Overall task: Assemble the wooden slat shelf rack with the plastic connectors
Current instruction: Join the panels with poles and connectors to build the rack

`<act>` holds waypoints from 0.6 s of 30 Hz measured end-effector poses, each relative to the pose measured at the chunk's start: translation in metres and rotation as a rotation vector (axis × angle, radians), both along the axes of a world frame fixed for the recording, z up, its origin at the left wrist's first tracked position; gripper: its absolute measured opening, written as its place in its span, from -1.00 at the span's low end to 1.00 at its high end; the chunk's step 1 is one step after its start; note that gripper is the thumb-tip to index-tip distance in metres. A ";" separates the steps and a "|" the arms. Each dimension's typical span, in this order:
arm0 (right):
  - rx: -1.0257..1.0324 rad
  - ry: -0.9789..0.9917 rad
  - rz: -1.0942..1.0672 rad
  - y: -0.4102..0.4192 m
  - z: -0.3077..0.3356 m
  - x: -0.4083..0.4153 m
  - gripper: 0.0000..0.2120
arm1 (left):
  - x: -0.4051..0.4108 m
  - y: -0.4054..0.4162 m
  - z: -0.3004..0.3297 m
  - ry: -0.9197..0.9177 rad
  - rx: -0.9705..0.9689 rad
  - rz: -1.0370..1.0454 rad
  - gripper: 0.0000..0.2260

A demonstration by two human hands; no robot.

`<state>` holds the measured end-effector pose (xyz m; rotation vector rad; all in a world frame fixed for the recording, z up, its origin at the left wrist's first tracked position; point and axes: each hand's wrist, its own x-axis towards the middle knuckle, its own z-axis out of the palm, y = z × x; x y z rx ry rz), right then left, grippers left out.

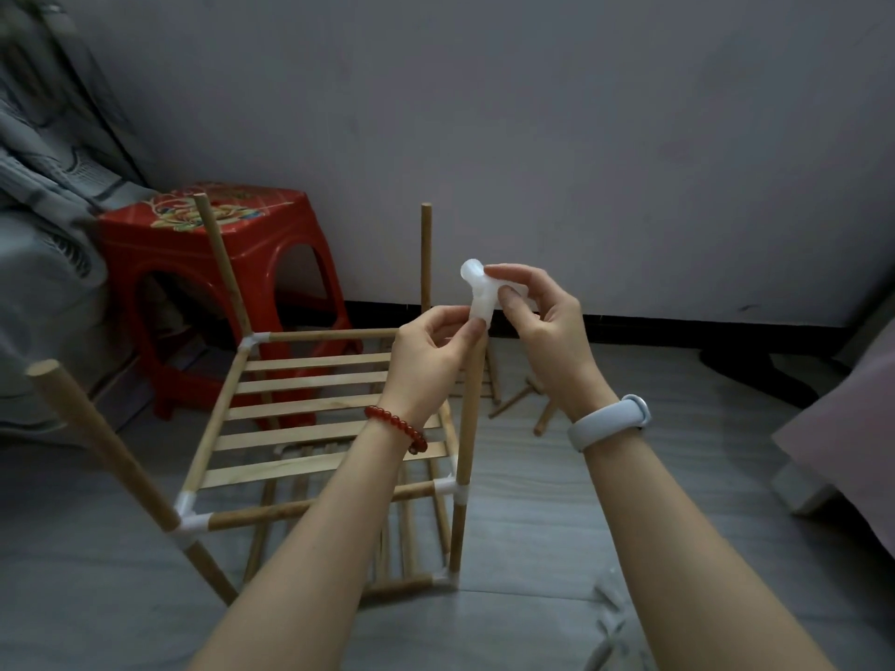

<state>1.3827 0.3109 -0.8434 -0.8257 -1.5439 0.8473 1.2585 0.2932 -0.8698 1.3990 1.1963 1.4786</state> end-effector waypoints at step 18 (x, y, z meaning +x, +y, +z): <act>0.040 -0.306 -0.071 0.009 0.000 -0.004 -0.83 | -0.001 0.003 -0.023 0.031 -0.032 -0.118 -0.75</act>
